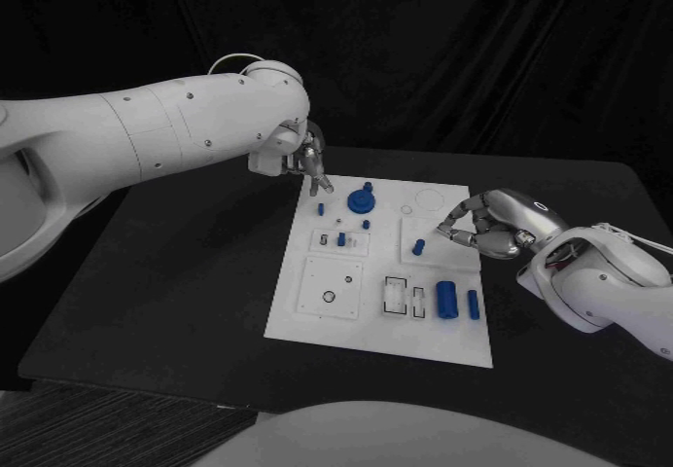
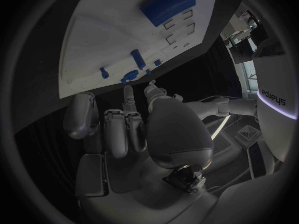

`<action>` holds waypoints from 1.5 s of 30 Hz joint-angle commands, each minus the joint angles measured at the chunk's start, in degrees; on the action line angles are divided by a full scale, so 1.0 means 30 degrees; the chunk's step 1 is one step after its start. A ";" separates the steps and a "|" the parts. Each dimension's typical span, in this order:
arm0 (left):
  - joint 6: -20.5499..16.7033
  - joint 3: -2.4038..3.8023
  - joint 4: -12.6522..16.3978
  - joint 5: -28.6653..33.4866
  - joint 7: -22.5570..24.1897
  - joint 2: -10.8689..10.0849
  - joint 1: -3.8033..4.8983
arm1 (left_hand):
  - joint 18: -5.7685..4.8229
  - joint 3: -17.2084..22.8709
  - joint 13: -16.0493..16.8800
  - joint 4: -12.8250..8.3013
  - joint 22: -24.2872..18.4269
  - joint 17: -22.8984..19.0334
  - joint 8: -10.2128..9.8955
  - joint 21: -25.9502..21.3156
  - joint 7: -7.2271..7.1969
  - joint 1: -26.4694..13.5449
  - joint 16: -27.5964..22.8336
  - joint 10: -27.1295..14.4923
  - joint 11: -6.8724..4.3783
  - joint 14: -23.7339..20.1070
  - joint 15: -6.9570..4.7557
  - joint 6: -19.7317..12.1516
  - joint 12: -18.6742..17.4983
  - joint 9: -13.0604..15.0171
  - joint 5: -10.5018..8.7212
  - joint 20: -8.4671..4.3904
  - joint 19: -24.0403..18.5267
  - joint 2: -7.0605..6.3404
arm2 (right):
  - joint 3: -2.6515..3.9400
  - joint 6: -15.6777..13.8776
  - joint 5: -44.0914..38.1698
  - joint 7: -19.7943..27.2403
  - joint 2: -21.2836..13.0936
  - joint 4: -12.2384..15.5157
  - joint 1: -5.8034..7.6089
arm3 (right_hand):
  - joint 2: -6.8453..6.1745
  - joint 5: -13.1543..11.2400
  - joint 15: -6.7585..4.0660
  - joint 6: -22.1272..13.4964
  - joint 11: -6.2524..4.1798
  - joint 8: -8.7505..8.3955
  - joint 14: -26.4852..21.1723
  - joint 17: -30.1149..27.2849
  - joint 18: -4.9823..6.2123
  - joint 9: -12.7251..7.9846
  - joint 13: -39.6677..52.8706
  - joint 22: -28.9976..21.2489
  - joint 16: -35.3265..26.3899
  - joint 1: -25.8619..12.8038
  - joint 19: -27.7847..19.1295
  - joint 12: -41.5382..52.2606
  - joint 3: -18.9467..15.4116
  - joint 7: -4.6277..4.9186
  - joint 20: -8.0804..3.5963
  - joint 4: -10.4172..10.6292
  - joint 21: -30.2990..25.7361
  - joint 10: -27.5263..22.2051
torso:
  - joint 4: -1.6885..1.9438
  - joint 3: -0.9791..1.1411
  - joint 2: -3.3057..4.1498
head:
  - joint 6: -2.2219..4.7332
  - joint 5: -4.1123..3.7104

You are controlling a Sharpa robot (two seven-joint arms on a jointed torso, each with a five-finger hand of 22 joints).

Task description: Assemble the parts on the task board

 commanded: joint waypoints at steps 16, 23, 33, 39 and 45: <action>-0.0021 0.0016 -0.0586 0.0104 0.0081 0.0329 -0.0635 | -0.0126 0.0705 0.4952 0.0104 0.4287 0.5086 -0.0117 -0.0158 0.0020 -0.0366 0.0266 0.2290 -0.0065 0.2248 -0.0117 0.0486 -0.0013 -0.0456 -0.0305 -0.0248 0.1020 -0.0268 | 0.0013 0.0086 -0.0040 -0.0294 0.0016 0.0030 -0.0042 | -0.0024 0.0490 -0.0116 0.0070 -0.0073 0.0335 0.1611 0.3711 0.0204 0.0263 0.5042 0.3271 0.0194 0.0331 0.0075 0.0318 -0.0063 -0.0072 -0.0061 -0.0041 0.0310 0.2022 | 0.0029 -0.0004 -0.0005 | 0.0003 -0.0051; -0.0213 0.0014 -0.0659 0.0104 0.0196 0.0360 -0.0702 | -0.0113 0.0720 0.4952 0.0091 0.4269 0.5086 -0.0131 -0.0216 0.0017 -0.0365 0.0266 0.2290 -0.0069 0.2248 -0.0120 0.0501 -0.0013 -0.0488 -0.0321 -0.0253 0.0995 -0.0291 | 0.0013 0.0102 -0.0040 -0.0307 0.0024 0.0014 -0.0042 | -0.0024 0.0490 -0.0116 0.0070 -0.0073 0.0335 0.1611 0.3711 0.0204 0.0263 0.5042 0.3271 0.0194 0.0331 0.0075 0.0318 -0.0063 -0.0072 -0.0061 -0.0041 0.0310 0.2022 | 0.0047 0.0000 -0.0004 | 0.0003 -0.0040; -0.0265 0.0014 -0.0890 0.0104 0.0364 0.0533 -0.0768 | -0.0100 0.0725 0.4952 0.0087 0.4252 0.5086 -0.0137 -0.0274 0.0017 -0.0370 0.0266 0.2290 -0.0069 0.2248 -0.0121 0.0511 -0.0013 -0.0505 -0.0331 -0.0255 0.0971 -0.0304 | 0.0013 0.0098 -0.0040 -0.0300 0.0077 -0.0012 -0.0044 | -0.0018 0.0497 -0.0115 0.0073 -0.0074 0.0337 0.1614 0.3723 0.0204 0.0263 0.5042 0.3270 0.0203 0.0337 0.0074 0.0318 -0.0054 -0.0074 -0.0061 -0.0041 0.0307 0.2022 | 0.0040 0.0003 -0.0003 | 0.0003 -0.0156; -0.0323 0.0014 -0.1018 0.0105 0.0574 0.0584 -0.0796 | -0.0055 0.0804 0.4952 0.0064 0.4189 0.5086 -0.0197 -0.0484 0.0027 -0.0376 0.0266 0.2290 -0.0061 0.2248 -0.0116 0.0496 -0.0013 -0.0615 -0.0329 -0.0260 0.0877 -0.0323 | 0.0013 0.0043 -0.0040 -0.0256 0.0074 0.0010 -0.0044 | -0.0007 0.0500 -0.0115 0.0079 -0.0075 0.0340 0.1612 0.3714 0.0203 0.0264 0.5042 0.3271 0.0196 0.0343 0.0075 0.0318 -0.0045 -0.0077 -0.0060 -0.0041 0.0311 0.2022 | 0.0049 0.0003 -0.0004 | 0.0003 -0.0156; -0.0273 0.0014 -0.0873 0.0105 0.0503 0.0611 -0.0816 | -0.0077 0.0824 0.4952 0.0053 0.4218 0.5086 -0.0204 -0.0391 0.0027 -0.0368 0.0266 0.2290 -0.0061 0.2248 -0.0116 0.0496 -0.0013 -0.0636 -0.0327 -0.0261 0.0915 -0.0326 | 0.0013 0.0042 -0.0040 -0.0238 0.0096 0.0002 -0.0044 | -0.0007 0.0500 -0.0115 0.0079 -0.0075 0.0340 0.1612 0.3714 0.0203 0.0264 0.5042 0.3271 0.0196 0.0343 0.0075 0.0318 -0.0045 -0.0077 -0.0060 -0.0041 0.0311 0.2022 | 0.0025 0.0004 -0.0007 | 0.0003 -0.0236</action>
